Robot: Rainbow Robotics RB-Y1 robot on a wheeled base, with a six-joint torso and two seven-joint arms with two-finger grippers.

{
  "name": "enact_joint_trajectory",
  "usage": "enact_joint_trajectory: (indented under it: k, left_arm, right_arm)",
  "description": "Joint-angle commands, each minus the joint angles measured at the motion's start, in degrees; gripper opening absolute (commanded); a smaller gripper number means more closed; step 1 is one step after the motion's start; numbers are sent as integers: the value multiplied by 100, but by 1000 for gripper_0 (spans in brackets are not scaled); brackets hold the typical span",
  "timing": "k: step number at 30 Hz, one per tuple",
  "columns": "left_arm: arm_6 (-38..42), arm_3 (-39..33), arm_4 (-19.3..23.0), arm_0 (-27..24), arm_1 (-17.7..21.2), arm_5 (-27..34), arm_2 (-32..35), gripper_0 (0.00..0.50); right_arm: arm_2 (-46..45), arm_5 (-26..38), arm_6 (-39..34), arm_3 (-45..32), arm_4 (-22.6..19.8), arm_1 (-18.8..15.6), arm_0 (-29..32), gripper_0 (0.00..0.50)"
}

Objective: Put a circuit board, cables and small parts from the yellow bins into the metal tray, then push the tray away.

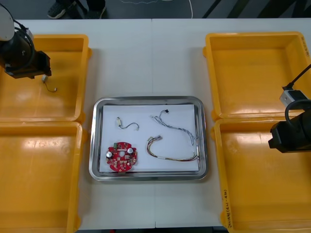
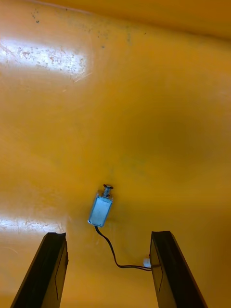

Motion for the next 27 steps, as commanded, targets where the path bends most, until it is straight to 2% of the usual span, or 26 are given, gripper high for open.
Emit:
enact_joint_trajectory:
  k: [1,6,13,15,27]
  left_arm:
    - [257,125,22,-310,-99,-275,-147,500]
    - [239,248,13,-310,-178,-389,-147,500]
    - [239,266,-14,-248,-231,-494,-147,500]
    - [239,292,-14,-239,-231,-547,-147,500]
    - [231,354,-110,-169,-266,-697,-147,500]
  right_arm:
    - [-202,-19,2,-202,273,8,149,387]
    - [-202,-19,28,-202,422,131,149,386]
    - [-228,-125,37,-202,396,131,193,389]
    - [-237,-213,28,-202,387,131,219,414]
    - [-272,-283,63,-202,396,131,228,464]
